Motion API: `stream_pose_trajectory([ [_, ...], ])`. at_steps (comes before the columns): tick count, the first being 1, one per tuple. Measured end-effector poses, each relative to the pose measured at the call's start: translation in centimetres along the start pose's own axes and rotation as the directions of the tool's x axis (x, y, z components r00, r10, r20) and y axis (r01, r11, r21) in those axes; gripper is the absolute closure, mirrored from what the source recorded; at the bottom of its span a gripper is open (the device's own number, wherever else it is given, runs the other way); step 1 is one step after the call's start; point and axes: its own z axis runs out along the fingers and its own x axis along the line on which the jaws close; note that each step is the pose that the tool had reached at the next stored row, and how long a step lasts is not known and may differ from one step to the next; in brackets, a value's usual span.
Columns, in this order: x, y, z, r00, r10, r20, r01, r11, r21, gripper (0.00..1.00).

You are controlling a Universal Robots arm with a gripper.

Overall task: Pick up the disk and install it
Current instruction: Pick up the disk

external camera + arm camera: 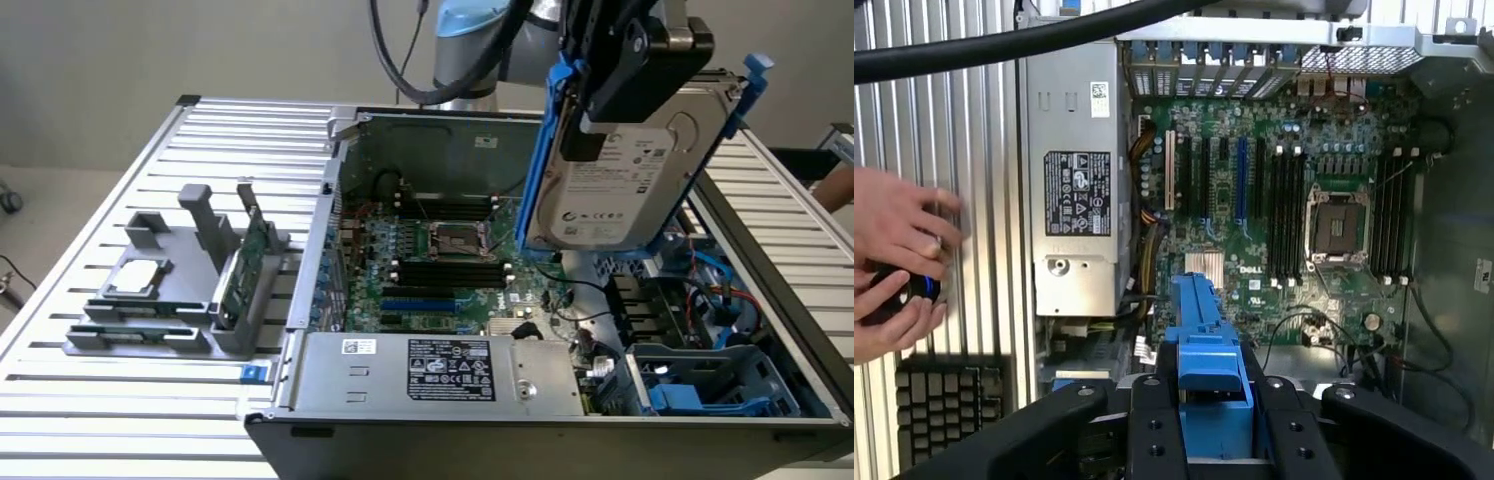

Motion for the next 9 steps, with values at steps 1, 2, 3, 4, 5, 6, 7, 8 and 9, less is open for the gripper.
stream_pose_trajectory([
  [1, 0.2, -0.24, 0.03, 1.0000, 0.000, 0.0003, 0.000, 1.0000, 0.0010, 0.67],
  [2, 0.4, -0.46, 0.06, 1.0000, 0.000, 0.0005, 0.000, 1.0000, 0.0021, 0.67],
  [3, 0.6, -0.68, 0.08, 1.0000, 0.000, 0.0007, 0.000, 1.0000, 0.0030, 0.67],
  [4, 0.9, -0.91, 0.11, 1.0000, 0.000, 0.0009, 0.000, 1.0000, 0.0041, 0.67],
  [5, 1.1, -1.13, 0.14, 1.0000, 0.000, 0.0010, 0.000, 1.0000, 0.0050, 0.67],
  [6, 1.3, -1.34, 0.18, 1.0000, 0.000, 0.0014, 0.000, 1.0000, 0.0059, 0.67],
  [7, 1.5, -1.54, 0.21, 1.0000, 0.000, 0.0015, 0.000, 1.0000, 0.0064, 0.67],
  [8, 1.8, -1.72, 0.24, 1.0000, 0.000, 0.0016, 0.000, 1.0000, 0.0065, 0.67],
  [9, 2.0, -1.89, 0.27, 1.0000, 0.000, 0.0016, 0.000, 1.0000, 0.0067, 0.67],
])
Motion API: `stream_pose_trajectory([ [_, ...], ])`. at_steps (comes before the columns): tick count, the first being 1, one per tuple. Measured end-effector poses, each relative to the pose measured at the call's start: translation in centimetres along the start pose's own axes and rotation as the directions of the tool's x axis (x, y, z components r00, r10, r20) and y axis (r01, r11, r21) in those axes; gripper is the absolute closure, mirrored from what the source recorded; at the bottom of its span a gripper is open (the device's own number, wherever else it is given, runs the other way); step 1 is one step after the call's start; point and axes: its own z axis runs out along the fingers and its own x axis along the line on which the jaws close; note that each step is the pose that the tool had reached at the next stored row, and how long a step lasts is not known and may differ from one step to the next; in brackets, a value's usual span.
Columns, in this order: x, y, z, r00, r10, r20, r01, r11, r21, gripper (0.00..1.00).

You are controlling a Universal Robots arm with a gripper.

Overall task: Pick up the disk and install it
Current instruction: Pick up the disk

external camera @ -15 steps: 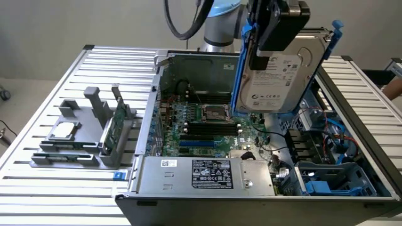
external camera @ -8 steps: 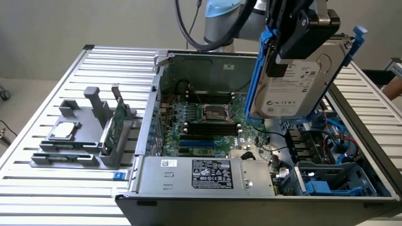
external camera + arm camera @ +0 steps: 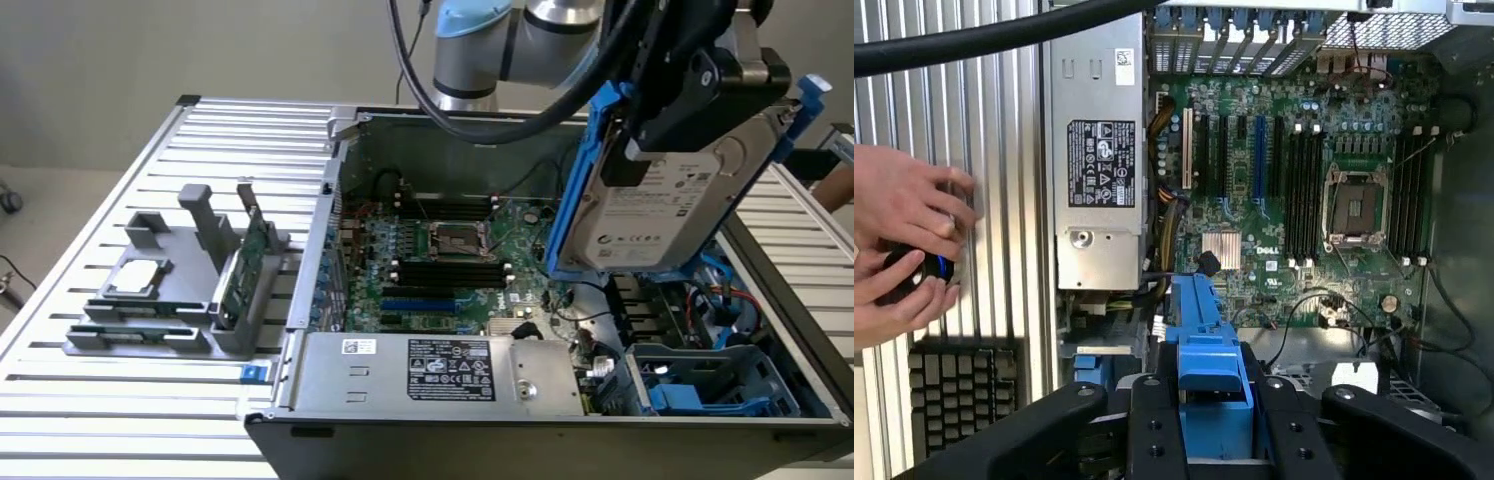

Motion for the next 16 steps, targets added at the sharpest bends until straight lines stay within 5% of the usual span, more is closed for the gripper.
stream_pose_trajectory([
  [16, 4.2, -3.20, 0.64, 1.0000, 0.000, 0.0002, 0.000, 1.0000, 0.0001, 0.67],
])
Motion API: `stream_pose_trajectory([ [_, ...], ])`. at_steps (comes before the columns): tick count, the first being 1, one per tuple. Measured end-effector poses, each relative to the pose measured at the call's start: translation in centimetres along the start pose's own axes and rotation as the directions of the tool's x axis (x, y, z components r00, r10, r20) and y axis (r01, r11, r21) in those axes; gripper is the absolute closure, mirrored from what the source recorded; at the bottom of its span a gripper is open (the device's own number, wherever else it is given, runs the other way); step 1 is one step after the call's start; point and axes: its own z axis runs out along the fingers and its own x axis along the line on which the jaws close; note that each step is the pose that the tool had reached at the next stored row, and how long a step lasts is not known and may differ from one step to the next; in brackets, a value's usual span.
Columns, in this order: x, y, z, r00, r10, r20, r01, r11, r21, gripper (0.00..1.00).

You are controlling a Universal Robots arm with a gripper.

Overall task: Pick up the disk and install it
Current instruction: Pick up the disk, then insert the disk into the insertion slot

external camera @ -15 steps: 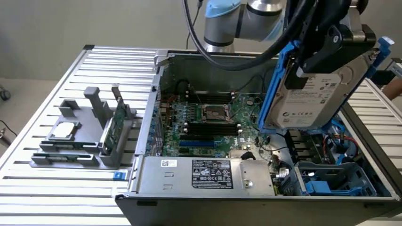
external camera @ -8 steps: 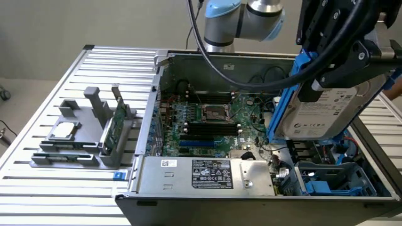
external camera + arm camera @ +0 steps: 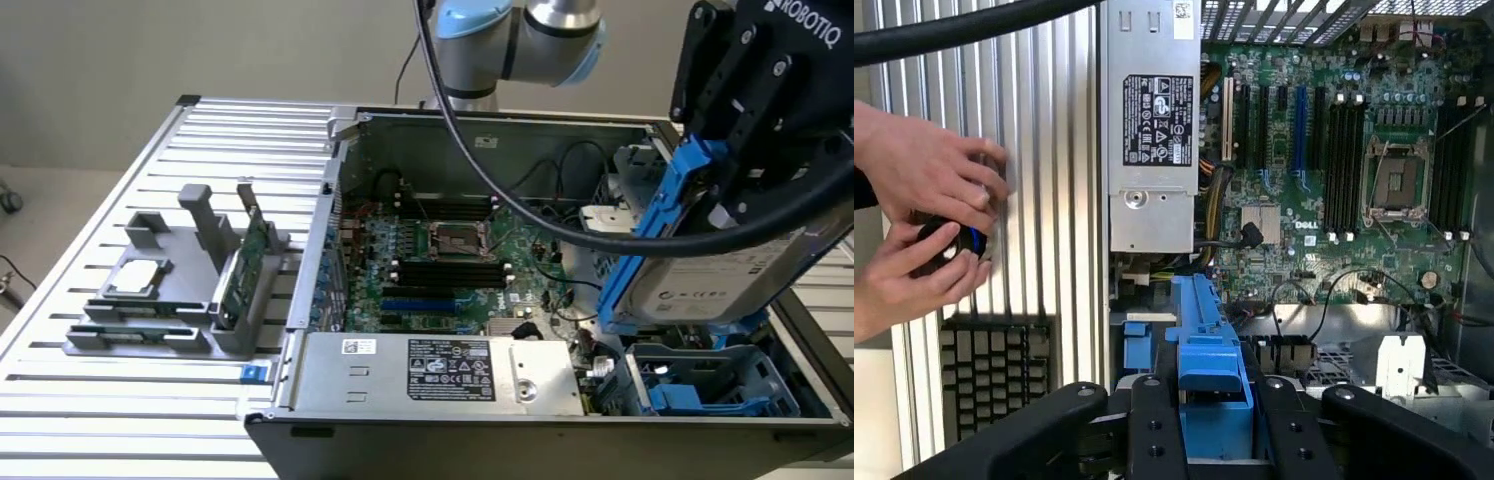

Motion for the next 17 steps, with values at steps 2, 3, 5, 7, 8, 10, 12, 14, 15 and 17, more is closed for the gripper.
stream_pose_trajectory([
  [2, 0.4, -0.84, 0.23, 1.0000, 0.000, 0.0000, 0.000, 1.0000, 0.0000, 0.67],
  [3, 0.5, -1.29, 0.43, 1.0000, 0.000, 0.0002, 0.000, 1.0000, 0.0000, 0.67],
  [5, 0.6, -2.17, 0.81, 1.0000, 0.000, 0.0000, 0.000, 1.0000, 0.0000, 0.67],
  [7, 0.6, -3.06, 1.20, 1.0000, 0.000, 0.0000, 0.000, 1.0000, 0.0000, 0.67],
  [8, 0.6, -3.50, 1.40, 1.0000, 0.000, 0.0001, 0.000, 1.0000, 0.0000, 0.67],
  [10, 0.7, -4.41, 1.80, 1.0000, 0.000, 0.0000, 0.000, 1.0000, 0.0000, 0.67],
  [12, 0.8, -4.76, 2.17, 1.0000, 0.000, 0.0001, 0.000, 1.0000, 0.0000, 0.67],
  [14, 0.9, -4.79, 2.52, 1.0000, 0.000, 0.0001, 0.000, 1.0000, 0.0000, 0.67],
  [15, 0.9, -4.78, 2.72, 1.0000, 0.000, 0.0001, 0.000, 1.0000, 0.0000, 0.67],
  [17, 1.0, -4.80, 3.04, 1.0000, 0.000, 0.0000, 0.000, 1.0000, -0.0012, 0.67],
])
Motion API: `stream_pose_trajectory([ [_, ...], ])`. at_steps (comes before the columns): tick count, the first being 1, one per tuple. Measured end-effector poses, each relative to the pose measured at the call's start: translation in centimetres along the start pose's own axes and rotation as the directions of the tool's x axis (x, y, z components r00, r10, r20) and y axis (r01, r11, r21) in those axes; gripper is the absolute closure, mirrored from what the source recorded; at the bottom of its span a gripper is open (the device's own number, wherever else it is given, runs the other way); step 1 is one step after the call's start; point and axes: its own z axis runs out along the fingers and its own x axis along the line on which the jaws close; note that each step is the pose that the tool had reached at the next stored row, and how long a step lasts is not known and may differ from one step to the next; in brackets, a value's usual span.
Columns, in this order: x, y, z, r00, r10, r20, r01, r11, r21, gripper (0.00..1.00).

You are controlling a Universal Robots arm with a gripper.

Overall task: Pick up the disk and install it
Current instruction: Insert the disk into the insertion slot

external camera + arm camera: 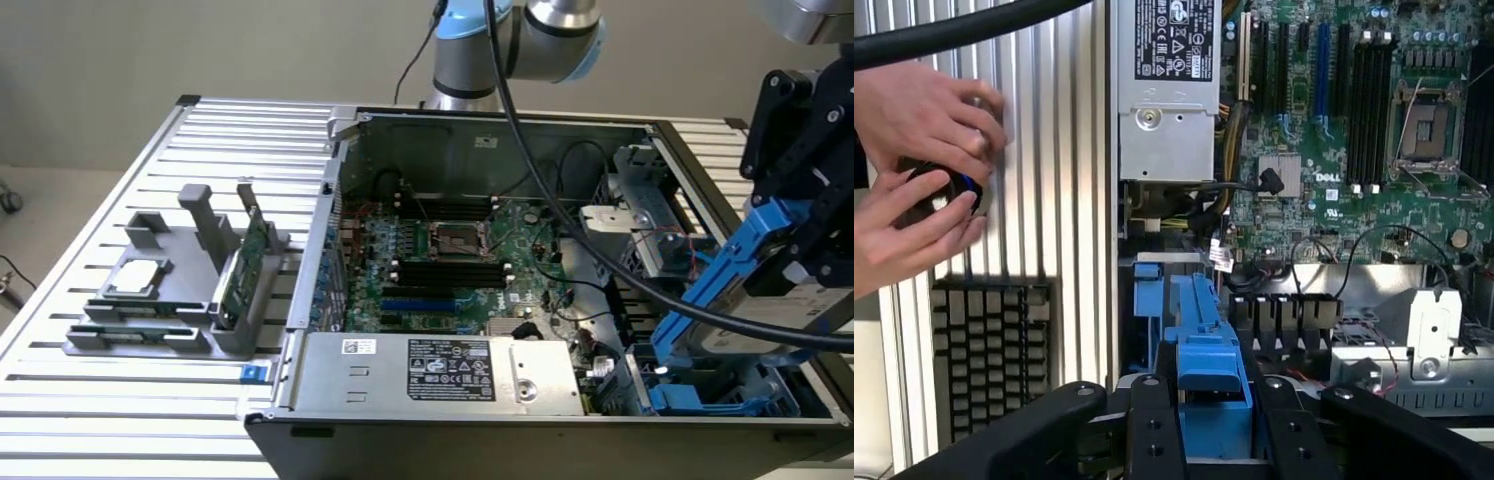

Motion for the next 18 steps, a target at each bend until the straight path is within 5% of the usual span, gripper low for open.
stream_pose_trajectory([
  [5, 0.1, -0.21, 0.68, 1.0000, 0.000, 0.0006, 0.000, 1.0000, -0.0070, 0.67],
  [13, 0.2, -0.89, 1.16, 1.0000, 0.002, 0.0080, -0.002, 0.9993, -0.0363, 0.67],
  [18, 0.3, -1.22, 1.41, 1.0000, 0.002, 0.0085, -0.002, 0.9990, -0.0442, 0.67],
])
